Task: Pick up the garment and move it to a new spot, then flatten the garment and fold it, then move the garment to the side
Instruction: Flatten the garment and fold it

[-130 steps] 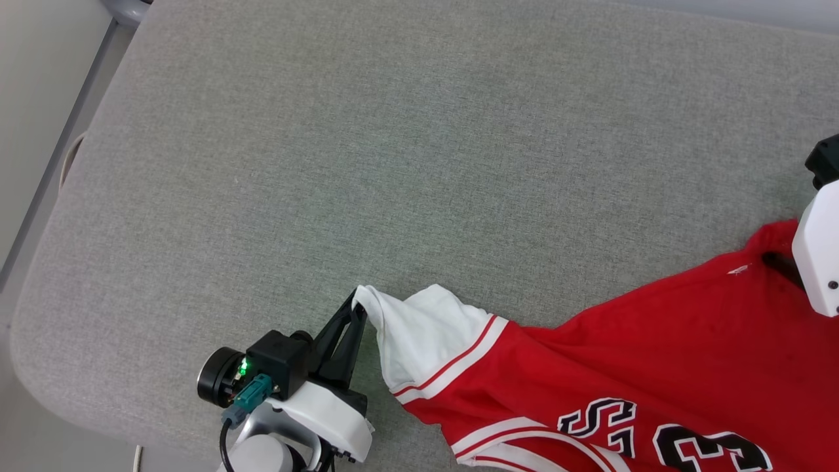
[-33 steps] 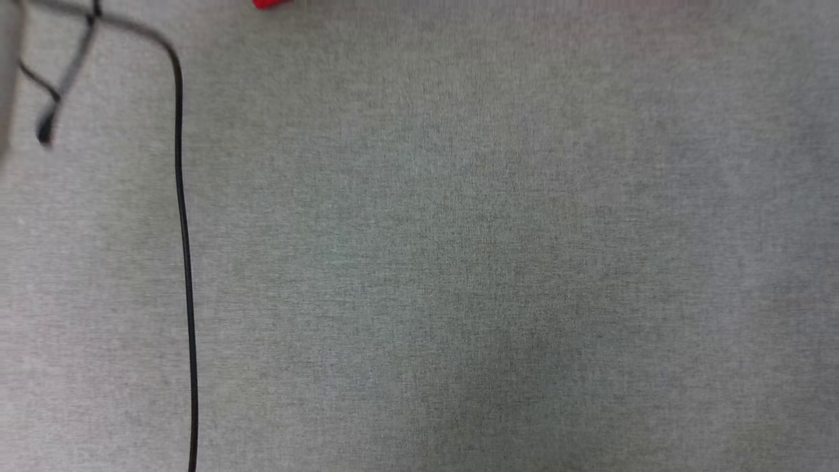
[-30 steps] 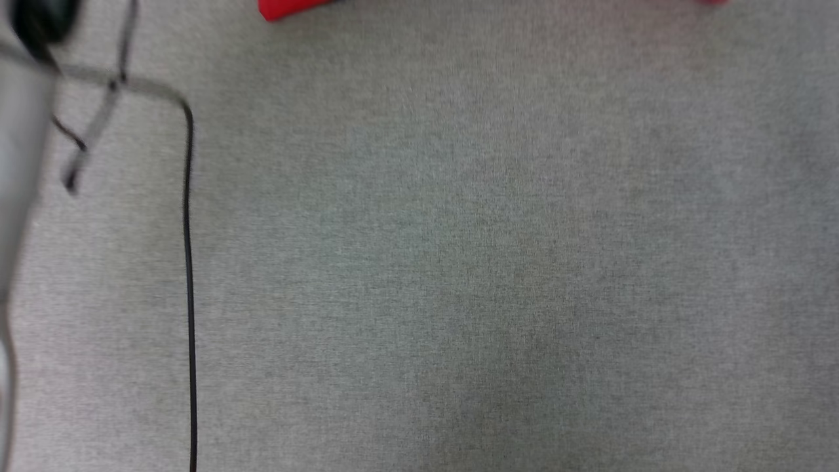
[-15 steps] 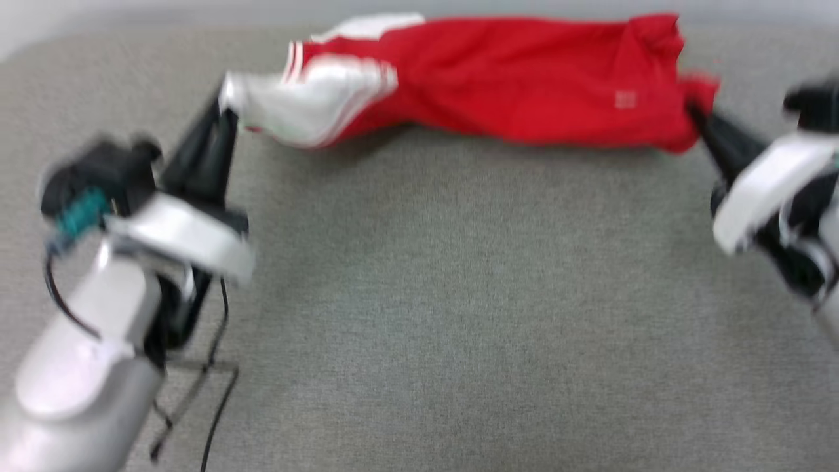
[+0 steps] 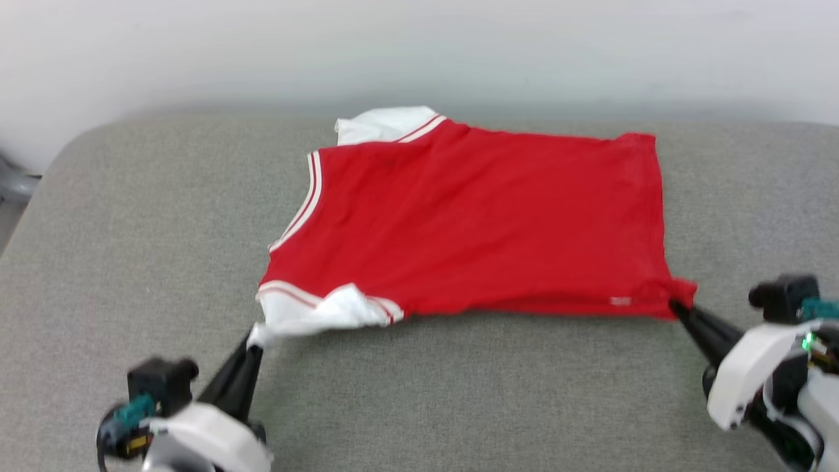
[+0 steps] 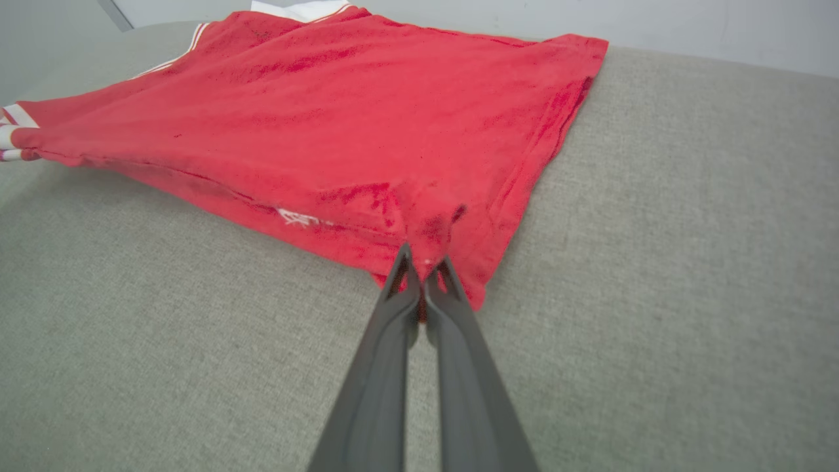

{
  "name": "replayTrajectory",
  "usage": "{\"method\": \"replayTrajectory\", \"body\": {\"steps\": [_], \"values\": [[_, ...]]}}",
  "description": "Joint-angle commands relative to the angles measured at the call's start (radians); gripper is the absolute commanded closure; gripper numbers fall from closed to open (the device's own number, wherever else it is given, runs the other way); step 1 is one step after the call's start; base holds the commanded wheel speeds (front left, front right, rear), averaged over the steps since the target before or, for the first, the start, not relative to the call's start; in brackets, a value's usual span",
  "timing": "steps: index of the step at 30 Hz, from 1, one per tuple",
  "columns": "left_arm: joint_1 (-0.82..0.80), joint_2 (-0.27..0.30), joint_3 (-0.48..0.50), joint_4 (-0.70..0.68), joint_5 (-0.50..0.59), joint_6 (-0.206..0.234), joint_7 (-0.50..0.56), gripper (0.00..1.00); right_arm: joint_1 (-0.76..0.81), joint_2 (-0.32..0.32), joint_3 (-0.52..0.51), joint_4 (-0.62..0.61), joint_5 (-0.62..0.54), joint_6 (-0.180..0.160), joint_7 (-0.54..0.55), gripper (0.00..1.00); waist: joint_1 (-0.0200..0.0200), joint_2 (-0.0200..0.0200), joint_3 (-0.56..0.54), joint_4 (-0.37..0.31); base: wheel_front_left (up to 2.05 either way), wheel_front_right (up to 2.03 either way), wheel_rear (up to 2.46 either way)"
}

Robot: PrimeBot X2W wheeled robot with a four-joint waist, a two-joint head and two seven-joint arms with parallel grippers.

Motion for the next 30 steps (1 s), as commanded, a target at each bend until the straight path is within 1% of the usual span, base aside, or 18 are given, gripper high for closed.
{"method": "replayTrajectory", "body": {"steps": [1, 7, 11, 14, 17, 22, 26, 30], "values": [[0.055, 0.004, 0.004, -0.009, -0.022, 0.006, 0.002, 1.00, 0.049, -0.012, 0.006, -0.009, -0.005, -0.001, -0.008, 1.00, 0.0003, -0.0001, -0.034, -0.009, 0.00, 0.00, 0.00], [0.228, 0.015, -0.021, -0.053, -0.096, -0.004, 0.029, 1.00, 0.179, -0.031, -0.007, -0.047, 0.027, -0.001, -0.014, 1.00, 0.0003, -0.0001, -0.089, -0.018, 0.00, 0.00, 0.00], [0.322, 0.027, -0.028, -0.086, -0.142, 0.004, 0.050, 1.00, 0.251, -0.060, -0.019, -0.084, 0.042, -0.001, -0.004, 1.00, 0.0003, -0.0001, -0.116, -0.026, 0.00, 0.00, 0.00], [0.377, 0.031, -0.039, -0.115, -0.177, 0.000, 0.080, 1.00, 0.305, -0.078, -0.033, -0.109, 0.058, -0.001, 0.010, 1.00, 0.0003, -0.0001, -0.125, -0.030, 0.00, 0.00, 0.00], [0.415, 0.043, -0.045, -0.142, -0.199, 0.006, 0.102, 1.00, 0.360, -0.104, -0.041, -0.127, 0.059, -0.001, 0.028, 1.00, 0.0003, -0.0001, -0.131, -0.027, 0.00, 0.00, 0.00], [0.433, 0.053, -0.059, -0.165, -0.194, 0.016, 0.119, 1.00, 0.433, -0.119, -0.063, -0.167, 0.061, -0.001, 0.040, 1.00, 0.0003, -0.0001, -0.129, -0.024, 0.00, 0.00, 0.00], [0.386, 0.051, -0.056, -0.157, -0.163, 0.029, 0.103, 1.00, 0.453, -0.106, -0.084, -0.179, 0.042, -0.001, 0.050, 1.00, 0.0003, -0.0001, -0.127, -0.027, 0.00, 0.00, 0.00], [0.335, 0.062, -0.052, -0.151, -0.131, 0.026, 0.102, 1.00, 0.445, -0.104, -0.108, -0.196, 0.033, -0.001, 0.056, 1.00, 0.0003, -0.0001, -0.119, -0.028, 0.00, 0.00, 0.00]]}}
